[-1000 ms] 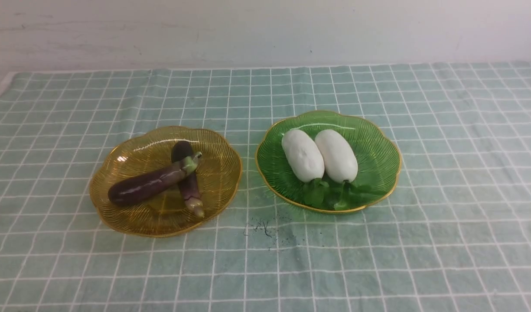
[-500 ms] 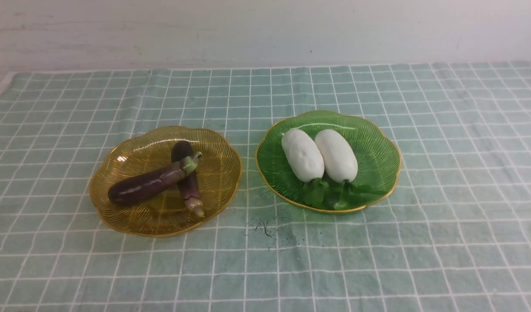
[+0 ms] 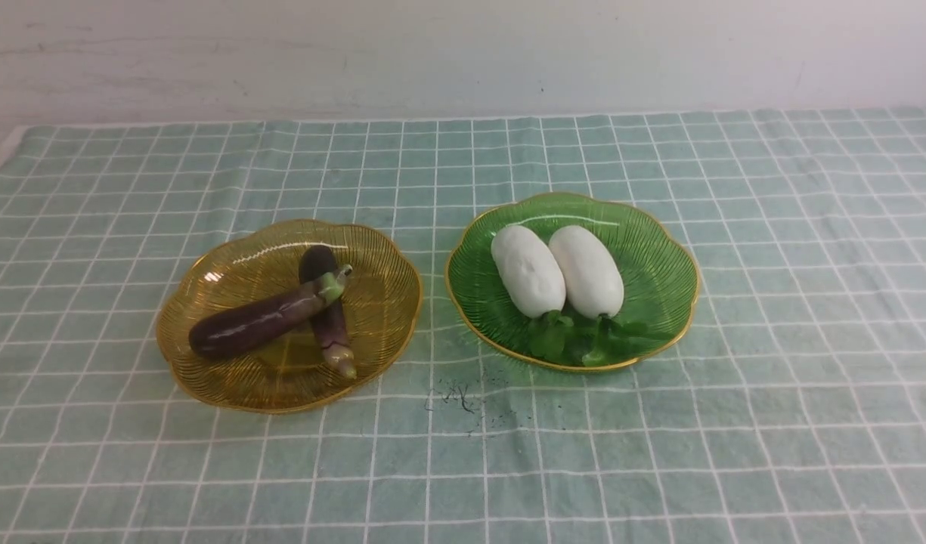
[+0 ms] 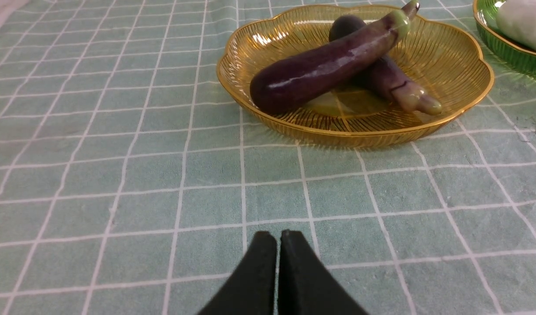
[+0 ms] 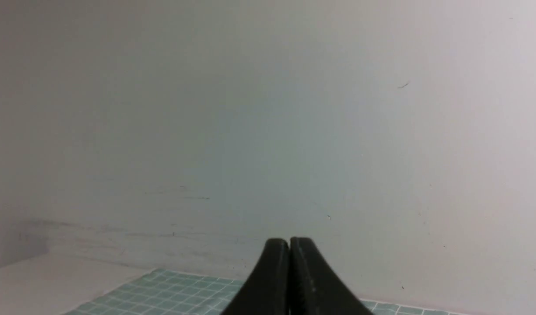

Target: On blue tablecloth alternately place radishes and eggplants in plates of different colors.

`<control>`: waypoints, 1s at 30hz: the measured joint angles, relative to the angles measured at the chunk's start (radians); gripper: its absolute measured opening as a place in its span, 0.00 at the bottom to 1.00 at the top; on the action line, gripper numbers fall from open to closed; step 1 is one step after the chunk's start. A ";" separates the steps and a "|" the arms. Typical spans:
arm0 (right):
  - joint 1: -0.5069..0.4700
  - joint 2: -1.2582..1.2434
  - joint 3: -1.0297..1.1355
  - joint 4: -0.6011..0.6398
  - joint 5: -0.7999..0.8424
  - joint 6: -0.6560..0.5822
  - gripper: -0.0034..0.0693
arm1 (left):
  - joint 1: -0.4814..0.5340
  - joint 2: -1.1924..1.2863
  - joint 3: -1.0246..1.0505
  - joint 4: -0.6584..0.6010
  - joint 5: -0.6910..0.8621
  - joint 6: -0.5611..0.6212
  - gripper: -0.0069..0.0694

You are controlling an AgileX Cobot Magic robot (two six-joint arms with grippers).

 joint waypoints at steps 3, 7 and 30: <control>0.000 0.000 0.000 0.117 0.004 -0.161 0.03 | 0.000 0.000 0.000 0.000 0.000 0.000 0.08; 0.000 0.000 0.001 0.201 0.027 -0.278 0.03 | 0.000 0.000 0.000 0.000 0.000 0.000 0.08; -0.568 0.001 0.410 0.170 0.115 -0.316 0.03 | 0.006 0.000 0.000 0.000 0.000 0.000 0.08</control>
